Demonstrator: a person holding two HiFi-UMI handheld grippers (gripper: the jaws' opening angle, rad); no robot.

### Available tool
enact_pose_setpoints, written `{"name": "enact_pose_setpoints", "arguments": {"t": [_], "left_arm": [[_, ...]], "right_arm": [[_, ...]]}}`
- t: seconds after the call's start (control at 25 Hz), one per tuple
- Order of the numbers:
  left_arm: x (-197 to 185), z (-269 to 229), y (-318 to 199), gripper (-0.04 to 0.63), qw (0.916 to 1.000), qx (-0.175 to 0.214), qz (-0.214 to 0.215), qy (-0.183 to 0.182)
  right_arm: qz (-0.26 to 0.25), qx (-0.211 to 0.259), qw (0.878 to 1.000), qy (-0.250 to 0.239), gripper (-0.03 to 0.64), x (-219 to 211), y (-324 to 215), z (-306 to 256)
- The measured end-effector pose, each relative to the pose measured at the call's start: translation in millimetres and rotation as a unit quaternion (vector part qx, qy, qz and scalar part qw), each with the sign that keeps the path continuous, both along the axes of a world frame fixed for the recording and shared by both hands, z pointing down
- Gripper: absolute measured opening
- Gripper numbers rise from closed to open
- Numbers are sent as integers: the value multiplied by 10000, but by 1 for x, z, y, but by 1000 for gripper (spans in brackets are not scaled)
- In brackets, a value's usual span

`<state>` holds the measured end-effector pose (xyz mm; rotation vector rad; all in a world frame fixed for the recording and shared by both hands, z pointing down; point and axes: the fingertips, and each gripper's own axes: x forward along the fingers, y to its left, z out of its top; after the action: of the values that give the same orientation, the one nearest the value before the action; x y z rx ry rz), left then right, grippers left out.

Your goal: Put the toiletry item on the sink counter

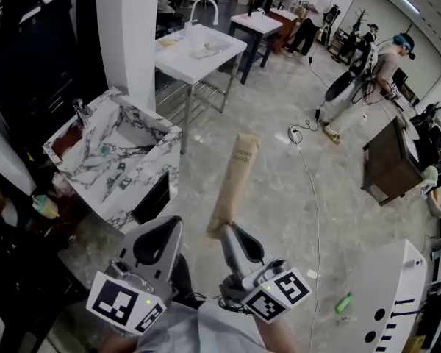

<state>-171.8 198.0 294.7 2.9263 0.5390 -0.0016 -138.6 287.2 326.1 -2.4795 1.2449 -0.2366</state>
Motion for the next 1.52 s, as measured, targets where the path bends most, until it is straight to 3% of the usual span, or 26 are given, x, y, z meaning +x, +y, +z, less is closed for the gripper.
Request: {"name": "enact_pose_setpoints", "arguments": {"t": [0.84, 1.52], "left_arm": [[128, -7, -70, 3, 9999, -91, -79, -26], [227, 9, -149, 3, 9986, -142, -515, -29]], "right_arm": [[-133, -81, 9999, -62, 8, 131, -75, -12], [-493, -116, 9987, 5, 8, 233, -149, -6]]}}
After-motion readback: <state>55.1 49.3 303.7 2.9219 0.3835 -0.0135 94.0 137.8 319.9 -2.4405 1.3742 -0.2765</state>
